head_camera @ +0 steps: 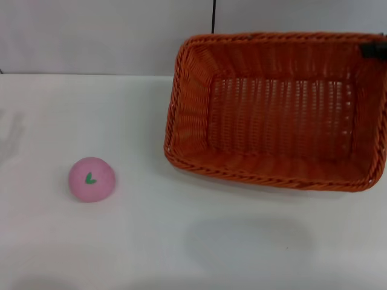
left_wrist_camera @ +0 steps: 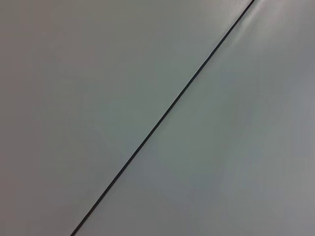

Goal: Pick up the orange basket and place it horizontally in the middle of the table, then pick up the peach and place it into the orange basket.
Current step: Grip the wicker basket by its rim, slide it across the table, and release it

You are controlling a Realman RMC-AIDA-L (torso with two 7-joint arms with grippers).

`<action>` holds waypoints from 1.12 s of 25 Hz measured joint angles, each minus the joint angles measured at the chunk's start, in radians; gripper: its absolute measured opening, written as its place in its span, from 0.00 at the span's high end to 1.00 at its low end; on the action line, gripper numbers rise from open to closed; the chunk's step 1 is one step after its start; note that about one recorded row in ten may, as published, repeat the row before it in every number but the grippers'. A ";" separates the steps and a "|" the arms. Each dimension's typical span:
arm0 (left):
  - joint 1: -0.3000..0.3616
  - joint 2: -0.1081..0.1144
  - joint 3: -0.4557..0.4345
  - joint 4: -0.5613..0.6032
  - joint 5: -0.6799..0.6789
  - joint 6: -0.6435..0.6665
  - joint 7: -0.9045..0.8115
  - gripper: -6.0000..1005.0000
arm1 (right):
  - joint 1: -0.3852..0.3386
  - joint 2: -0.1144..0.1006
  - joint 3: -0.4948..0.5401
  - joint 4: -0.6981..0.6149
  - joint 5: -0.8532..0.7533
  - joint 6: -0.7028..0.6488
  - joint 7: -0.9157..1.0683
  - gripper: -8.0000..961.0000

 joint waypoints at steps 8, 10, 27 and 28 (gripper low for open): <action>-0.001 0.000 0.000 0.001 0.001 0.008 -0.002 0.49 | 0.021 -0.001 0.003 0.005 0.090 0.000 -0.121 0.80; -0.006 0.000 0.000 0.002 0.001 0.012 -0.009 0.49 | 0.047 -0.001 0.003 0.060 0.102 0.018 -0.158 0.80; -0.020 0.000 -0.001 0.001 0.001 0.025 -0.012 0.50 | 0.198 -0.012 -0.018 0.487 0.064 0.193 -0.409 0.81; -0.021 0.000 -0.001 0.001 0.001 0.032 -0.012 0.50 | 0.201 -0.012 -0.019 0.496 0.051 0.194 -0.420 0.81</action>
